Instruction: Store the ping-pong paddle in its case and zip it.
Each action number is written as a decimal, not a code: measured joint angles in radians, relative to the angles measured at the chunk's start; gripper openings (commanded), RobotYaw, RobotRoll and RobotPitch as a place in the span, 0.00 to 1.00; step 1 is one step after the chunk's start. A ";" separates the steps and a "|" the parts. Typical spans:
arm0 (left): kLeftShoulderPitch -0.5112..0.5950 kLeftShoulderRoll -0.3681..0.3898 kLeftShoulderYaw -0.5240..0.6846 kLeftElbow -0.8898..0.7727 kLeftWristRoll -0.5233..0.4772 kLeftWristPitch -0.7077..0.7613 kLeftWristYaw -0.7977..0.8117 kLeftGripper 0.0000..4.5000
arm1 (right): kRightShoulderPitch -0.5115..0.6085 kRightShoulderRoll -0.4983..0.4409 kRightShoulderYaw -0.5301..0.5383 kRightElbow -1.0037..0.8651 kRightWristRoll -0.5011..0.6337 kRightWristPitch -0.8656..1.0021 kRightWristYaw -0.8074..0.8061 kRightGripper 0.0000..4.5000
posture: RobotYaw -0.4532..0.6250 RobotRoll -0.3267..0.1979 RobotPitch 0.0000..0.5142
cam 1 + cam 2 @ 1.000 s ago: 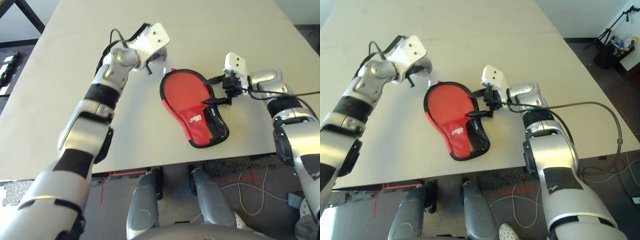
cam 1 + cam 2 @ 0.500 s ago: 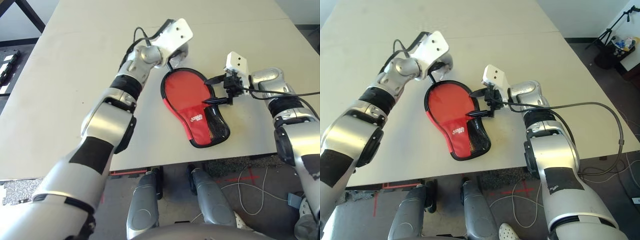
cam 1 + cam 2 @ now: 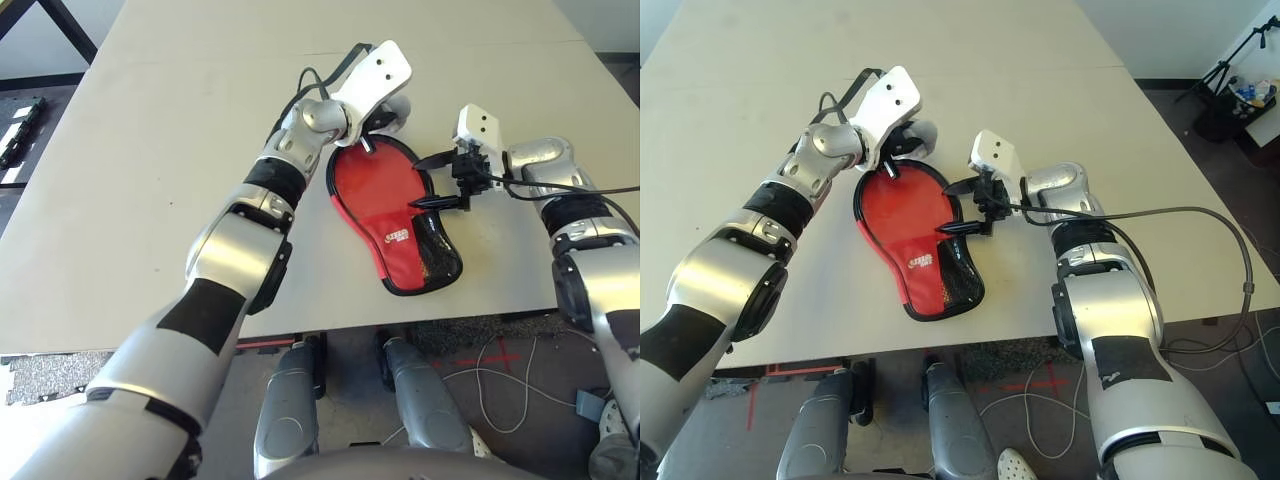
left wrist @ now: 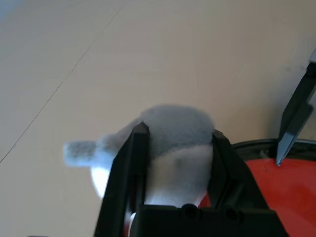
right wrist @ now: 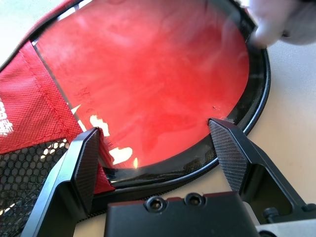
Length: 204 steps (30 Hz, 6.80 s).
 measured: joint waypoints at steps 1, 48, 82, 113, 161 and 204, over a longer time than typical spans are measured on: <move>0.000 -0.009 0.002 -0.021 -0.007 0.001 -0.007 0.76 | 0.000 0.003 0.000 0.000 0.000 0.000 -0.003 1.00 | 0.38 0.62 0.55; 0.483 0.441 0.052 -0.770 -0.215 0.249 -0.379 0.98 | -0.002 0.023 0.000 0.001 0.000 -0.001 -0.017 1.00 | 0.42 0.62 0.56; 0.569 0.390 -0.057 -0.824 -0.216 0.500 -0.418 0.98 | -0.006 0.021 0.006 0.007 -0.002 0.000 -0.022 1.00 | 0.40 0.62 0.53; 0.506 0.294 -0.054 -0.699 -0.217 0.551 -0.395 0.98 | -0.016 0.005 -0.028 0.019 0.010 0.051 -0.016 1.00 | 0.39 0.62 0.53; 0.530 0.274 -0.056 -0.778 -0.220 0.606 -0.369 0.98 | -0.161 0.288 -0.284 0.141 0.075 0.224 -0.904 1.00 | 0.42 0.62 0.51; 0.543 0.259 -0.064 -0.801 -0.234 0.617 -0.350 1.00 | -0.132 0.019 -0.188 0.129 -0.044 0.176 -0.720 0.07 | 0.38 0.62 0.53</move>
